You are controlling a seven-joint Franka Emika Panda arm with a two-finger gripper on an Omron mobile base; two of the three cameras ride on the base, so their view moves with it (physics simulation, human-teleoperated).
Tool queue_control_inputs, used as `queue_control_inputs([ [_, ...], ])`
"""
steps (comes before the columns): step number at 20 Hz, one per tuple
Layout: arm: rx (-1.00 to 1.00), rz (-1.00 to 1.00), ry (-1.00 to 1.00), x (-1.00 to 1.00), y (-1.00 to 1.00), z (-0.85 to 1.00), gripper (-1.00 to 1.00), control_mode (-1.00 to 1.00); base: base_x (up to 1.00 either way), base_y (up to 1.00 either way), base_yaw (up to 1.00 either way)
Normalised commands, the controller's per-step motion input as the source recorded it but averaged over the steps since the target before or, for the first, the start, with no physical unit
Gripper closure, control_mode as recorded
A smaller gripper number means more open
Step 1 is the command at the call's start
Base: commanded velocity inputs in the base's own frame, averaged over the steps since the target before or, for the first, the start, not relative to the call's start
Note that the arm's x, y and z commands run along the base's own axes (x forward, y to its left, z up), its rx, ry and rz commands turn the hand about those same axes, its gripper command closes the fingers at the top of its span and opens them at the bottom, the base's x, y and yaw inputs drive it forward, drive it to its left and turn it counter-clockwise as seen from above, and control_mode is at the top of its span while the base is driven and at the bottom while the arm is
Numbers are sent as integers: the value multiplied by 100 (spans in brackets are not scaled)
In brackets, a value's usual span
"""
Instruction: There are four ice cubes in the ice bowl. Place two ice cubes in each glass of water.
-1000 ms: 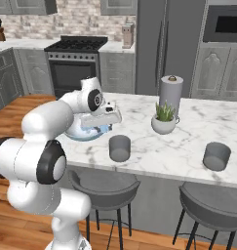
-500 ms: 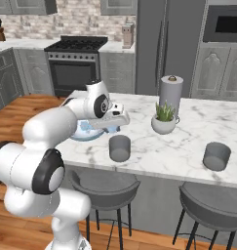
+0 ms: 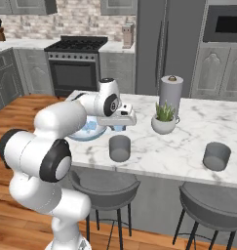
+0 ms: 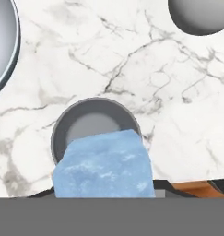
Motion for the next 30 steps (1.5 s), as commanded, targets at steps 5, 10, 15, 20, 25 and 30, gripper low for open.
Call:
queue_control_inputs([
  [5, 16, -7, -1, 0, -1, -1, 100, -100, 0, 0, 0],
  [10, 12, -9, -1, 1, 0, -26, 100, -100, 0, 0, 0],
  [15, 5, -7, 0, 10, 0, -20, 100, -100, 0, 0, 0],
  [20, 2, -6, 0, 2, 0, -15, 100, -100, 0, 0, 0],
  [25, 0, -4, -2, 1, -2, -21, 100, -100, 0, 0, 0],
  [30, 0, -3, -4, 1, -2, -7, 100, -100, 0, 0, 0],
])
